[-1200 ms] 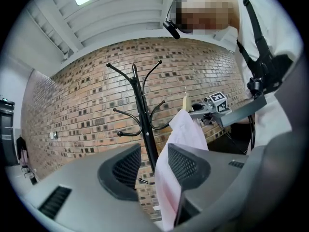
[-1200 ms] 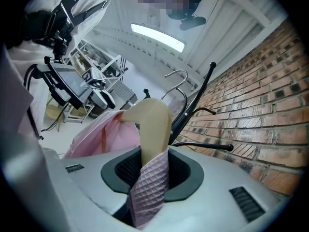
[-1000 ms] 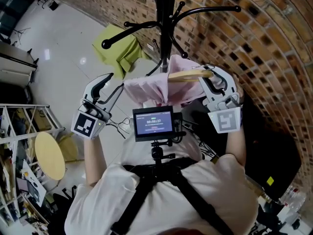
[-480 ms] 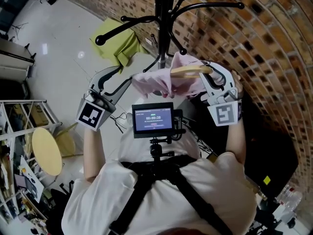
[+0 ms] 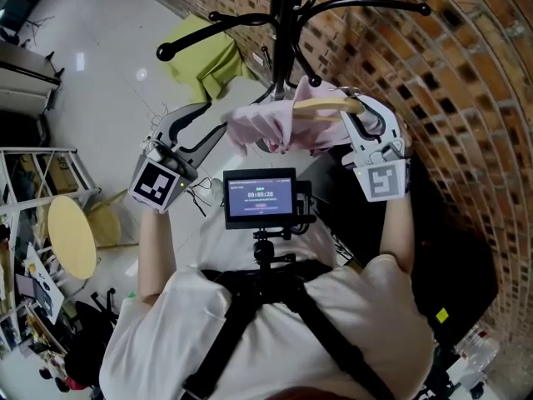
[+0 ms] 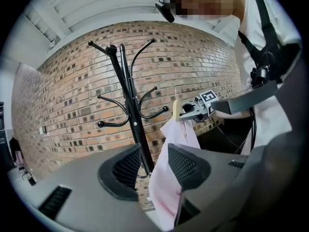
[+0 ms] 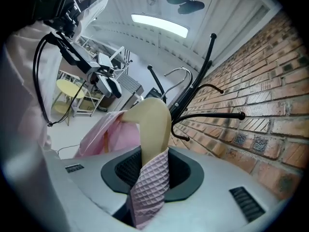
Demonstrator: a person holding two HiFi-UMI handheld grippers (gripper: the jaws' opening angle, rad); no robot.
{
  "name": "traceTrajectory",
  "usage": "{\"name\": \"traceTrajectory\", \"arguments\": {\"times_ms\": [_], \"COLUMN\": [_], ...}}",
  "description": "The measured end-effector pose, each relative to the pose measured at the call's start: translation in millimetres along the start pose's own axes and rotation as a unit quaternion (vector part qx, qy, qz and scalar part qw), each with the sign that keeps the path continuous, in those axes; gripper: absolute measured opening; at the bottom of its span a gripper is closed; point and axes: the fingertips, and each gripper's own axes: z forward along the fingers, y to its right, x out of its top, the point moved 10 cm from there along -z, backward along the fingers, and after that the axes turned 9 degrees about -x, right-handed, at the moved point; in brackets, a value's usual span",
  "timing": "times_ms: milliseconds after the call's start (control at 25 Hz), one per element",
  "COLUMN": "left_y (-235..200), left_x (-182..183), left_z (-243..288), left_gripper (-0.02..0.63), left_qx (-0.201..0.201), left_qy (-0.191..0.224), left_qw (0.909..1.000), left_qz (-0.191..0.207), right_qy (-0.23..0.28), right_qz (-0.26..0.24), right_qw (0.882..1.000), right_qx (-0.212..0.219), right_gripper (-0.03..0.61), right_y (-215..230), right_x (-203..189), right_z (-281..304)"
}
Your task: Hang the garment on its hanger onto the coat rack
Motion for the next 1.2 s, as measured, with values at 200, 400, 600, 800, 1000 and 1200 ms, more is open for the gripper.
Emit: {"name": "traceTrajectory", "arguments": {"times_ms": [200, 400, 600, 800, 1000, 1200], "left_y": [0, 4, 7, 7, 4, 2], "left_x": [-2, -5, -8, -9, -12, -13], "left_z": [1, 0, -3, -6, -9, -9], "left_gripper": [0.175, 0.175, 0.174, 0.175, 0.174, 0.173], "left_qx": [0.007, 0.013, 0.022, 0.028, 0.033, 0.034], "left_qy": [-0.006, -0.014, -0.022, -0.031, -0.038, -0.044], "left_qw": [1.0000, 0.9998, 0.9995, 0.9991, 0.9986, 0.9983], "left_qz": [-0.001, -0.002, -0.007, -0.009, -0.013, -0.015], "right_qy": [0.010, 0.010, 0.005, 0.000, -0.003, -0.005], "right_qz": [-0.001, -0.001, -0.005, -0.006, -0.008, -0.005], "right_qw": [1.000, 1.000, 0.999, 0.999, 0.999, 0.999], "right_qx": [0.010, 0.024, 0.035, 0.040, 0.044, 0.049], "right_gripper": [0.103, 0.103, 0.103, 0.101, 0.101, 0.101], "right_y": [-4, -10, -14, -19, -21, -24], "right_x": [-6, -14, -24, -33, -38, -41], "right_z": [14, 24, 31, 38, 47, 55]}}
